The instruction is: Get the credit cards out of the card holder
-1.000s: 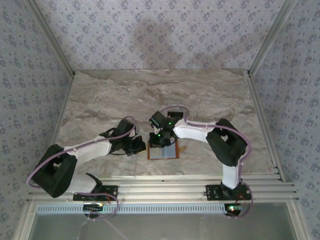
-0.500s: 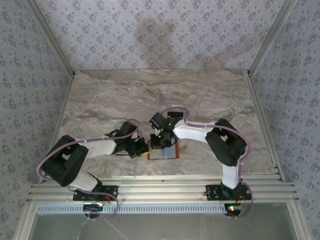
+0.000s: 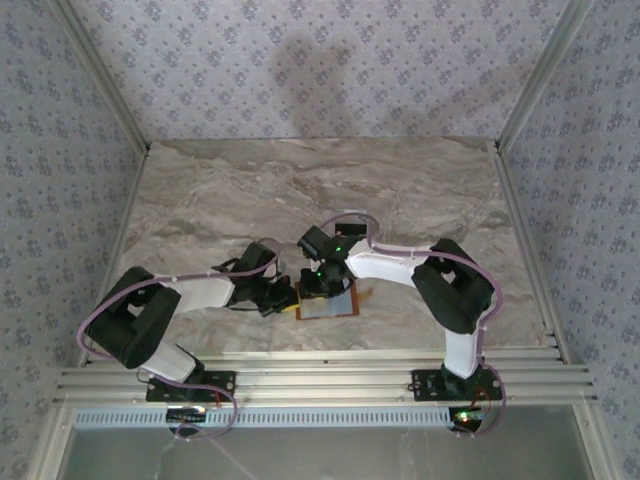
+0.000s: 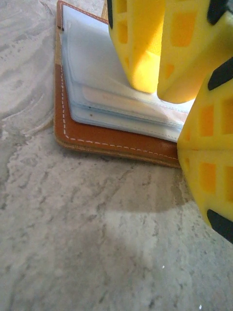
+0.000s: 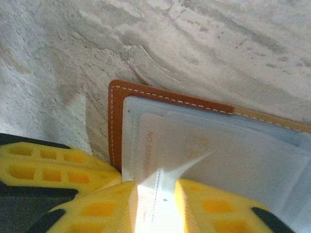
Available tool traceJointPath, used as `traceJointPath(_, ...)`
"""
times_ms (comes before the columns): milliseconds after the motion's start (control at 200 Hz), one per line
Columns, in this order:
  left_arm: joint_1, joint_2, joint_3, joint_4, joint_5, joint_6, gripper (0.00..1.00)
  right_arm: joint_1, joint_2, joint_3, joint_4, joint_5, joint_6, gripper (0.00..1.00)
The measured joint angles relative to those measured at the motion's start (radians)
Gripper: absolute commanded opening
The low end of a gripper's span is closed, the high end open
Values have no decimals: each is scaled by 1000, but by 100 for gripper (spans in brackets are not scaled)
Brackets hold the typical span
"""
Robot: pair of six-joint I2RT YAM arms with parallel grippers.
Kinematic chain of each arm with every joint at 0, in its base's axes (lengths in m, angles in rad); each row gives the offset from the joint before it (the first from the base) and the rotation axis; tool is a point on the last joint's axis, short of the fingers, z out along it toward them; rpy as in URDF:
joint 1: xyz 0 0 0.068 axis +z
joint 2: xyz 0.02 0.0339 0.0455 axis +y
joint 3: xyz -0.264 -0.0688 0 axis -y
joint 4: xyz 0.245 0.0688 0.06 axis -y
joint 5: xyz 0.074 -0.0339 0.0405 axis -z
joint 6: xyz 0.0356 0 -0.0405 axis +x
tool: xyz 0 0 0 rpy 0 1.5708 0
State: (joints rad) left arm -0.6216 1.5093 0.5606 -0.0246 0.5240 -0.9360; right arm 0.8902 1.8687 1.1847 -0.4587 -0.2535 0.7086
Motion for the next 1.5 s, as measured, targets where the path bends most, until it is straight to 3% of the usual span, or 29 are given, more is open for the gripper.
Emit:
traceJointPath(635,0,4,8,-13,0,11,1,32,-2,89,-264,212,-32,50)
traceJointPath(1189,0,3,15,-33,0,11,1,14,-21,81,-389,301,-35,49)
traceJointPath(1504,0,-27,42,-129,-23,20,1,-37,-99,21,-425,345,-35,46)
